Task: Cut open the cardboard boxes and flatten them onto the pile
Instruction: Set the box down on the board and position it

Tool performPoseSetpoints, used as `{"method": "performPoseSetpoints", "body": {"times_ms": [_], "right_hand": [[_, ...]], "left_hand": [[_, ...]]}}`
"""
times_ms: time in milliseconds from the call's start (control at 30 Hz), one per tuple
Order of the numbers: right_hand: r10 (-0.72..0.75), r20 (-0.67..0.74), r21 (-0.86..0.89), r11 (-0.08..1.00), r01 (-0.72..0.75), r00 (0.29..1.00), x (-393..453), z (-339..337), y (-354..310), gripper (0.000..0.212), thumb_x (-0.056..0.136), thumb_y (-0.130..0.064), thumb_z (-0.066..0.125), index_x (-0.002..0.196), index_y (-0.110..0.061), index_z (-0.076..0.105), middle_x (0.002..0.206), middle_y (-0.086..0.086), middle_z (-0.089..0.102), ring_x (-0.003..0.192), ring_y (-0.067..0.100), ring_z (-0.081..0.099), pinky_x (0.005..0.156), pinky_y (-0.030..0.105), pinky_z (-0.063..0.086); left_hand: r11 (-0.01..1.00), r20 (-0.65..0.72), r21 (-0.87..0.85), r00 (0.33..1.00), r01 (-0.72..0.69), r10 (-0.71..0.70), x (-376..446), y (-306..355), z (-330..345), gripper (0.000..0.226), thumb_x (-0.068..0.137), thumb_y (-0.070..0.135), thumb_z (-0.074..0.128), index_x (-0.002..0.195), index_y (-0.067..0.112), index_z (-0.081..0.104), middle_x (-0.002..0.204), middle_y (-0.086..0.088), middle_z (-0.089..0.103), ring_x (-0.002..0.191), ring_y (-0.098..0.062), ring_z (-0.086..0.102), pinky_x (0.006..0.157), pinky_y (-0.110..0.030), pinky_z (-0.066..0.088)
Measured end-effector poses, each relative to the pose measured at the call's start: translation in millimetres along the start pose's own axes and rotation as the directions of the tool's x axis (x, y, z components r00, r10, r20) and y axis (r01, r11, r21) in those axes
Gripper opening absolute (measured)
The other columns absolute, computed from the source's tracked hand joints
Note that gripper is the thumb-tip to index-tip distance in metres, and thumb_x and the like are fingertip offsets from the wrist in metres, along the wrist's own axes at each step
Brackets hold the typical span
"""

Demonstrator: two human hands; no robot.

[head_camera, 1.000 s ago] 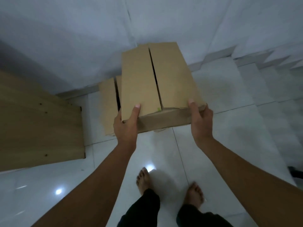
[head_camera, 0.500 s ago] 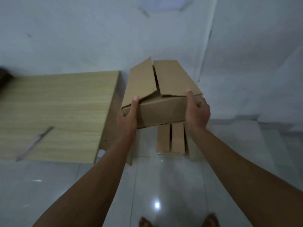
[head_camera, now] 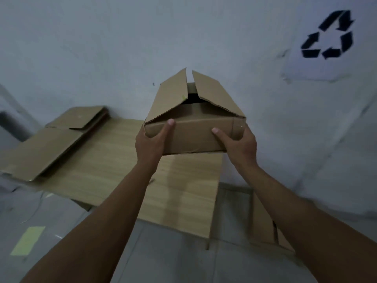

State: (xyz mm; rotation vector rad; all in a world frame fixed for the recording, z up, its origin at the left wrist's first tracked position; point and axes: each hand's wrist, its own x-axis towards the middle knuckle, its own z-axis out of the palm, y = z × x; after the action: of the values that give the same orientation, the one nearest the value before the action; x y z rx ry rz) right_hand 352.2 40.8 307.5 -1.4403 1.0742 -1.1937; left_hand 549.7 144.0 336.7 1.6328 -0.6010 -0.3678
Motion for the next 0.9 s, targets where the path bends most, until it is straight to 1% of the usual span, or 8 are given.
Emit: {"method": "performPoseSetpoints", "body": {"times_ms": [167, 300, 400, 500, 600, 700, 833, 900], "right_hand": [[0.014, 0.018, -0.021, 1.000, -0.013, 1.000, 7, 107, 16, 0.065, 0.064, -0.057, 0.090, 0.115, -0.025, 0.067, 0.104, -0.014, 0.071, 0.094, -0.001, 0.066, 0.090, 0.026, 0.056], [0.027, 0.036, -0.025, 0.999, -0.026, 0.999, 8, 191, 34, 0.056, 0.065, -0.052, 0.090, 0.109, -0.025, 0.068, 0.097, -0.014, 0.072, 0.088, -0.005, 0.066, 0.081, 0.016, 0.054], [0.065, 0.058, -0.034, 0.997, -0.063, 0.996, 6, 251, 43, 0.057, 0.065, -0.053, 0.090, 0.110, -0.026, 0.067, 0.098, -0.015, 0.071, 0.089, -0.004, 0.066, 0.079, 0.012, 0.051], [0.077, 0.059, -0.064, 0.995, -0.073, 0.995, 3, 303, 56, 0.053, 0.067, -0.048, 0.091, 0.108, -0.024, 0.067, 0.096, -0.016, 0.070, 0.087, -0.008, 0.064, 0.077, 0.007, 0.047], [0.108, 0.002, -0.107, 0.988, -0.107, 0.994, 0, 349, 72, 0.048, 0.066, -0.046, 0.092, 0.101, -0.023, 0.068, 0.091, -0.016, 0.069, 0.082, -0.010, 0.063, 0.073, 0.006, 0.045], [0.143, -0.068, -0.129, 0.980, -0.151, 0.987, -10, 392, 92, 0.046, 0.066, -0.044, 0.092, 0.097, -0.023, 0.067, 0.088, -0.015, 0.069, 0.079, -0.010, 0.062, 0.070, 0.007, 0.044], [0.242, -0.167, -0.176, 0.947, -0.270, 0.956, -36, 438, 118, 0.089, 0.056, -0.071, 0.086, 0.124, -0.018, 0.064, 0.108, -0.010, 0.071, 0.104, 0.005, 0.066, 0.092, 0.028, 0.055], [0.284, -0.183, -0.208, 0.925, -0.319, 0.941, -51, 453, 126, 0.100, 0.055, -0.075, 0.084, 0.136, -0.023, 0.056, 0.122, -0.010, 0.068, 0.117, 0.007, 0.062, 0.101, 0.032, 0.052]], "left_hand": [[0.999, -0.070, 0.023, 0.997, 0.046, -0.044, 66, -38, -65, 0.063, 0.061, 0.070, 0.083, 0.104, 0.025, 0.069, 0.103, 0.007, 0.072, 0.095, -0.009, 0.068, 0.089, -0.036, 0.058], [0.993, -0.101, 0.045, 0.990, 0.106, -0.101, 118, -74, -115, 0.063, 0.063, 0.069, 0.083, 0.105, 0.024, 0.069, 0.104, 0.005, 0.071, 0.098, -0.012, 0.068, 0.089, -0.036, 0.058], [0.986, -0.119, 0.061, 0.982, 0.155, -0.147, 159, -99, -153, 0.077, 0.054, 0.076, 0.081, 0.107, 0.022, 0.071, 0.105, 0.003, 0.072, 0.098, -0.013, 0.069, 0.091, -0.039, 0.058], [0.980, -0.100, 0.070, 0.978, 0.188, -0.181, 196, -130, -185, 0.081, 0.052, 0.080, 0.080, 0.108, 0.022, 0.071, 0.106, 0.003, 0.072, 0.098, -0.014, 0.069, 0.092, -0.043, 0.058], [0.975, -0.046, 0.070, 0.977, 0.213, -0.210, 235, -162, -209, 0.068, 0.058, 0.073, 0.082, 0.104, 0.025, 0.070, 0.104, 0.004, 0.072, 0.097, -0.013, 0.069, 0.092, -0.043, 0.058], [0.970, 0.039, 0.079, 0.972, 0.229, -0.233, 276, -197, -229, 0.068, 0.057, 0.073, 0.083, 0.103, 0.024, 0.072, 0.102, 0.005, 0.074, 0.096, -0.012, 0.070, 0.092, -0.043, 0.058], [0.966, 0.209, 0.143, 0.948, 0.215, -0.242, 318, -242, -261, 0.078, 0.058, 0.072, 0.083, 0.118, 0.024, 0.071, 0.108, 0.008, 0.075, 0.103, -0.011, 0.070, 0.093, -0.042, 0.059], [0.968, 0.283, 0.184, 0.934, 0.170, -0.217, 328, -258, -276, 0.077, 0.063, 0.065, 0.085, 0.126, 0.024, 0.068, 0.110, 0.011, 0.074, 0.106, -0.008, 0.069, 0.093, -0.033, 0.058]]}}
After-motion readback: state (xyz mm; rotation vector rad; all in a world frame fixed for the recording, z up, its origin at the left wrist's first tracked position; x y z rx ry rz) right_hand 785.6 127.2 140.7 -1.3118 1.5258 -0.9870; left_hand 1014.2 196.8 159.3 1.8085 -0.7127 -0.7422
